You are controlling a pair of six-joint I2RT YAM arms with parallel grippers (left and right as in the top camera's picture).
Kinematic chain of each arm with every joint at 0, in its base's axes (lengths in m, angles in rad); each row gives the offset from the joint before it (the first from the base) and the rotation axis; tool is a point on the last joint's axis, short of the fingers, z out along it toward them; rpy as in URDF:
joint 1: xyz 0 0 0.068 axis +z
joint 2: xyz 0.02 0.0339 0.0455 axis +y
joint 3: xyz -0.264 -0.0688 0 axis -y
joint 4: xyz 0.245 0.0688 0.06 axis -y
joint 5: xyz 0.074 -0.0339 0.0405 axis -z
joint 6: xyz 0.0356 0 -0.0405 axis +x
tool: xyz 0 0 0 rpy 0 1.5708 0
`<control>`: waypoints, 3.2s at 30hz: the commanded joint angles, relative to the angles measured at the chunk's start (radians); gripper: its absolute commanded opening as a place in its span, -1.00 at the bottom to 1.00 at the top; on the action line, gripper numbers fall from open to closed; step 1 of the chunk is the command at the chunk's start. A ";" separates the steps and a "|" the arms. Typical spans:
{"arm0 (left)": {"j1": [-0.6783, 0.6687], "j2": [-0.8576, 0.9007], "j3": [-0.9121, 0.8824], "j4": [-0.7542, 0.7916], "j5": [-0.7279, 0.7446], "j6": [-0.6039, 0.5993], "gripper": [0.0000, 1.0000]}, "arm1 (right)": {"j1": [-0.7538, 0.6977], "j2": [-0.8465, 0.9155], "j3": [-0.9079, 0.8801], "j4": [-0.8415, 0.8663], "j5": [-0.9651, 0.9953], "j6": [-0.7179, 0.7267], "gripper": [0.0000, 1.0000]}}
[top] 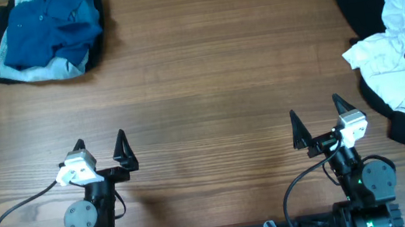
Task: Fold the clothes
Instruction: 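Move the right gripper toward the white T-shirt at top right, then grasp the white PUMA T-shirt with the right gripper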
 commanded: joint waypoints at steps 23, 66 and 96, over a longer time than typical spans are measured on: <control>0.006 -0.007 -0.006 -0.002 0.008 -0.013 1.00 | 0.006 -0.006 -0.002 0.003 -0.016 -0.011 0.99; 0.006 0.283 0.356 -0.056 0.066 0.074 1.00 | -0.003 0.686 0.732 0.178 0.130 -0.270 0.99; 0.004 1.081 0.734 -0.285 0.264 0.066 1.00 | -0.294 1.990 1.268 -0.375 0.336 0.063 0.52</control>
